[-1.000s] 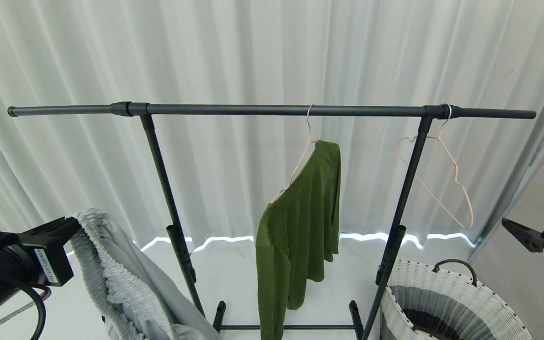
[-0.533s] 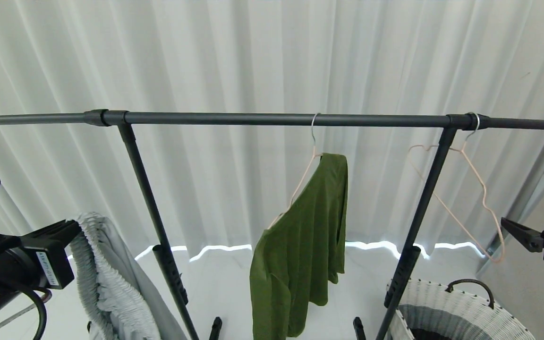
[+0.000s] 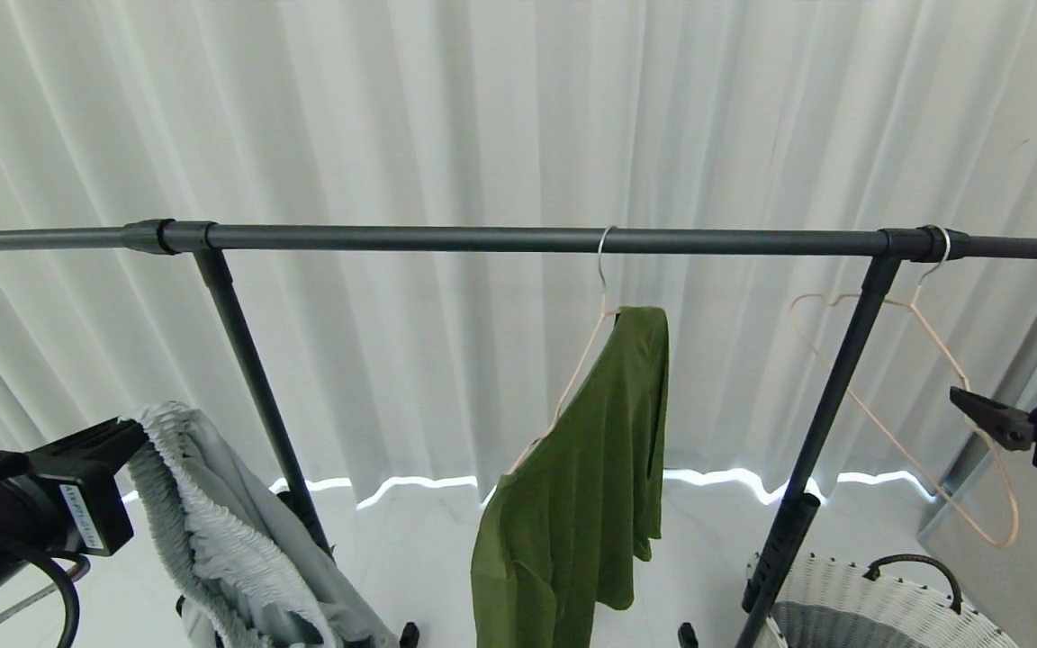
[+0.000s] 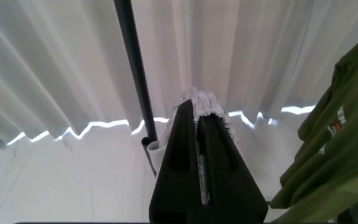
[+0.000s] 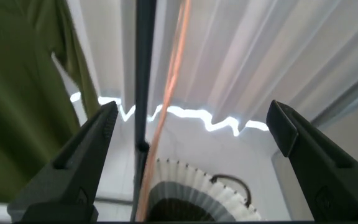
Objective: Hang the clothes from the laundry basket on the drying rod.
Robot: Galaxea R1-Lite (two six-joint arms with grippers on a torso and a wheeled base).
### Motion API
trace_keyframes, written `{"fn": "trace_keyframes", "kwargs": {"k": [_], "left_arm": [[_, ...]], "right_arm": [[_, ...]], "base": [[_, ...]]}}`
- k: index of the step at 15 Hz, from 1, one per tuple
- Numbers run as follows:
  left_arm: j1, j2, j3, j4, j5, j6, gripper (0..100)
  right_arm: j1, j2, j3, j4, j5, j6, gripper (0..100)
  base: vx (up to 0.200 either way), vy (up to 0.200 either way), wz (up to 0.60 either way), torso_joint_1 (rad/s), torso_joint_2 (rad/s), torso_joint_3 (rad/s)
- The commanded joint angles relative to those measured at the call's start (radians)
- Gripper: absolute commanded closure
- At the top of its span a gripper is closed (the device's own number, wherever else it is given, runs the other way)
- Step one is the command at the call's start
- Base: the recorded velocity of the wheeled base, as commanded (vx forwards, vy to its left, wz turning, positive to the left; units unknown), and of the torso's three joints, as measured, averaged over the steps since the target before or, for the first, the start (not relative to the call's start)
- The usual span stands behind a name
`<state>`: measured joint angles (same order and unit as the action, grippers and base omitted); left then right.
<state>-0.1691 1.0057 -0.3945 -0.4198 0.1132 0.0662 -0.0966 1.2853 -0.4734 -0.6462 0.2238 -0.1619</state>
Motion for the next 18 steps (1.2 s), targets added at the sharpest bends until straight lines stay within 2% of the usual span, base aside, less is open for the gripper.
{"fn": "trace_keyframes", "kwargs": {"k": [1, 3, 4, 5, 9, 12, 15, 18], "left_arm": [[0.011, -0.026, 0.000, -0.001, 0.000, 0.001, 100], [0.011, -0.042, 0.000, -0.001, -0.001, 0.003, 100], [0.011, -0.041, 0.003, -0.001, -0.001, 0.003, 100], [0.011, -0.041, 0.005, -0.001, -0.001, 0.003, 100], [0.011, -0.042, 0.020, -0.001, -0.001, 0.030, 100], [0.011, -0.044, 0.020, -0.001, -0.001, 0.030, 100], [0.011, -0.045, 0.020, -0.001, -0.001, 0.030, 100], [0.011, -0.045, 0.020, -0.001, -0.001, 0.032, 100]], "right_arm": [[-0.002, 0.040, -0.188, 0.223, -0.004, 0.001, 0], [0.008, 0.043, -0.355, 0.511, 0.000, 0.013, 0], [0.029, 0.052, -0.416, 0.608, -0.001, 0.032, 0], [0.038, 0.062, -0.435, 0.635, -0.003, 0.039, 0], [0.109, 0.141, -0.444, 0.652, -0.023, 0.044, 0], [0.123, 0.201, -0.449, 0.646, -0.103, 0.047, 0], [0.124, 0.249, -0.444, 0.592, -0.107, 0.088, 0], [0.124, 0.269, -0.432, 0.571, -0.107, 0.090, 0]], "base": [[0.000, 0.000, 0.00, 0.000, 0.00, 0.000], [0.000, 0.000, 0.00, 0.000, 0.00, 0.000], [0.000, 0.000, 0.00, 0.000, 0.00, 0.000], [0.000, 0.000, 0.00, 0.000, 0.00, 0.000], [0.000, 0.000, 0.00, 0.000, 0.00, 0.000], [0.000, 0.000, 0.00, 0.000, 0.00, 0.000], [0.000, 0.000, 0.00, 0.000, 0.00, 0.000], [0.000, 0.000, 0.00, 0.000, 0.00, 0.000]]}}
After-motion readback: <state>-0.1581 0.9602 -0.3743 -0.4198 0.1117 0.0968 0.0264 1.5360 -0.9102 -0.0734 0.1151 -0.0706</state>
